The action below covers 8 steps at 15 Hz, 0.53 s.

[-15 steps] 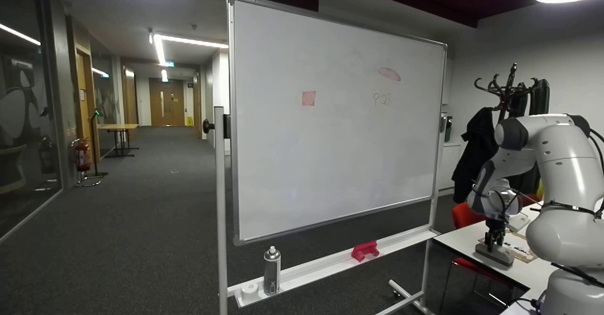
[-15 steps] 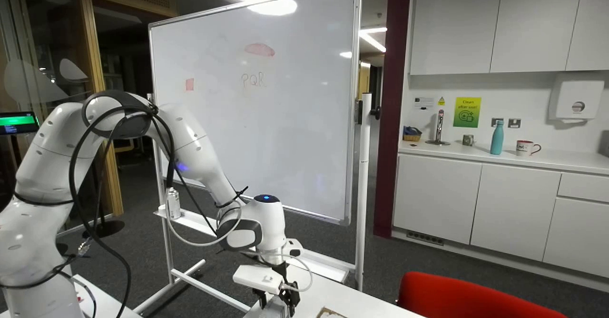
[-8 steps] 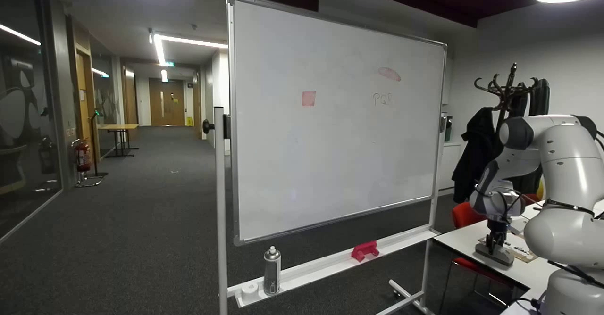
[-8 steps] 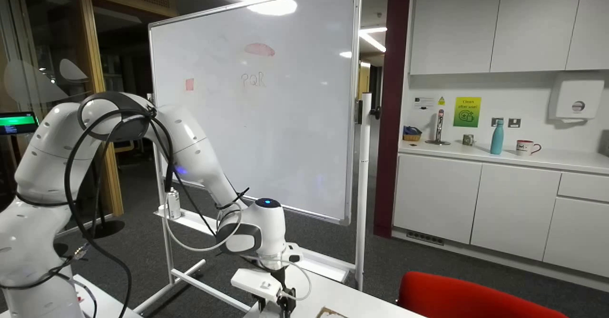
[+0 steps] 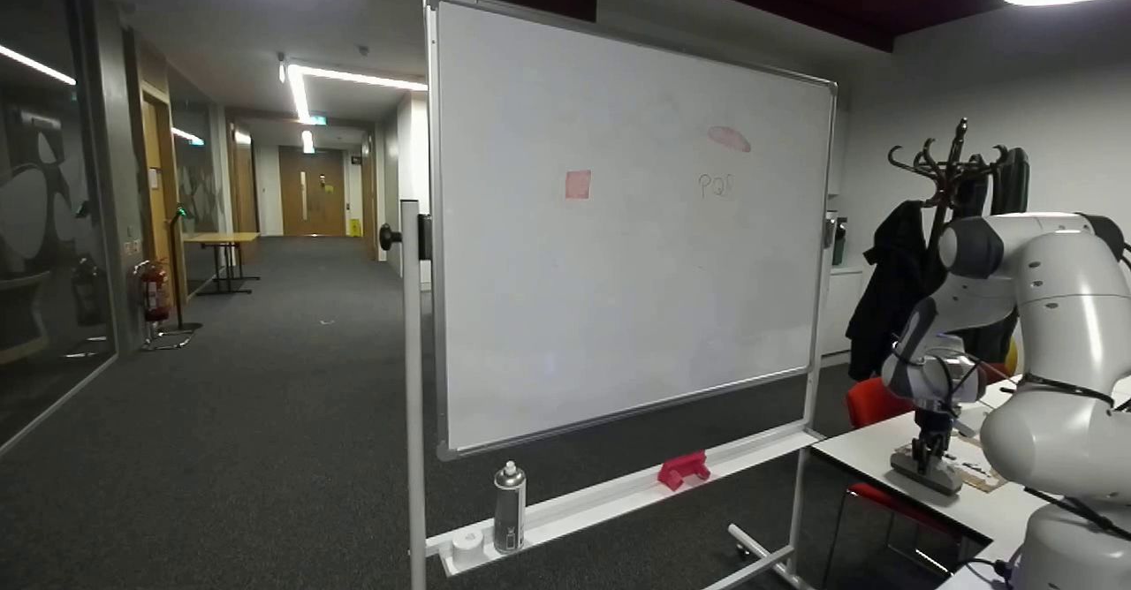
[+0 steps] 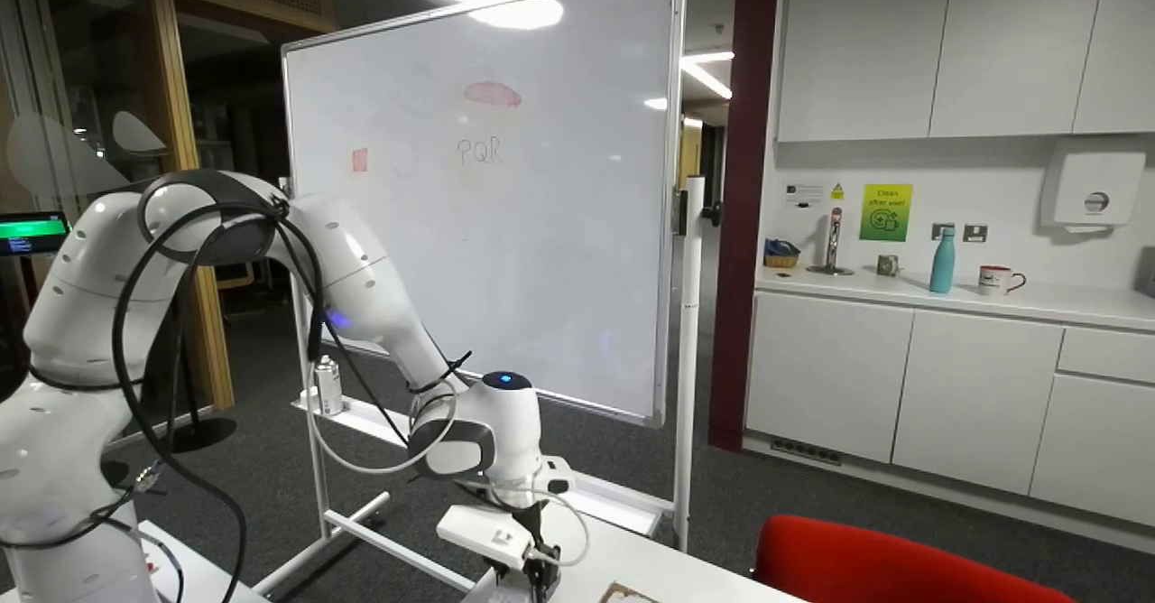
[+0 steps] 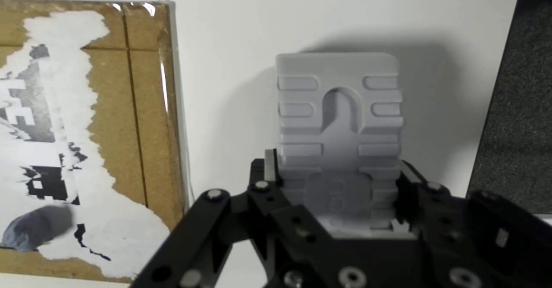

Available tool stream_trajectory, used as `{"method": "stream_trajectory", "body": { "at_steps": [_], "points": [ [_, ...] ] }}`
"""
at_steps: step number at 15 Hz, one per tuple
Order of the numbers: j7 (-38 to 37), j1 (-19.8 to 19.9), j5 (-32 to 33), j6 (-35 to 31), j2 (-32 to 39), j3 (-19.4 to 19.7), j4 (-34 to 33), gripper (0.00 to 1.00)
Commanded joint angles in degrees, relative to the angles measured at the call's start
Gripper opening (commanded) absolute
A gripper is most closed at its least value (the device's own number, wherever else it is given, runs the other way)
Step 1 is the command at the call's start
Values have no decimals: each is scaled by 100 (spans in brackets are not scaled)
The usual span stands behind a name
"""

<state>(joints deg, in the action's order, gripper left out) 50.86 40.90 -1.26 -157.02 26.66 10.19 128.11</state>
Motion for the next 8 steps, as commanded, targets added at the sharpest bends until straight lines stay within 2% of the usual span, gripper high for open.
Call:
{"method": "stream_trajectory", "body": {
  "at_steps": [1, 8],
  "points": [
    [-146, -111, 60, -13, -875, 14, 650, 35],
    [-567, -722, 164, 59, -2410, 272, 1638, 35]
  ]
}}
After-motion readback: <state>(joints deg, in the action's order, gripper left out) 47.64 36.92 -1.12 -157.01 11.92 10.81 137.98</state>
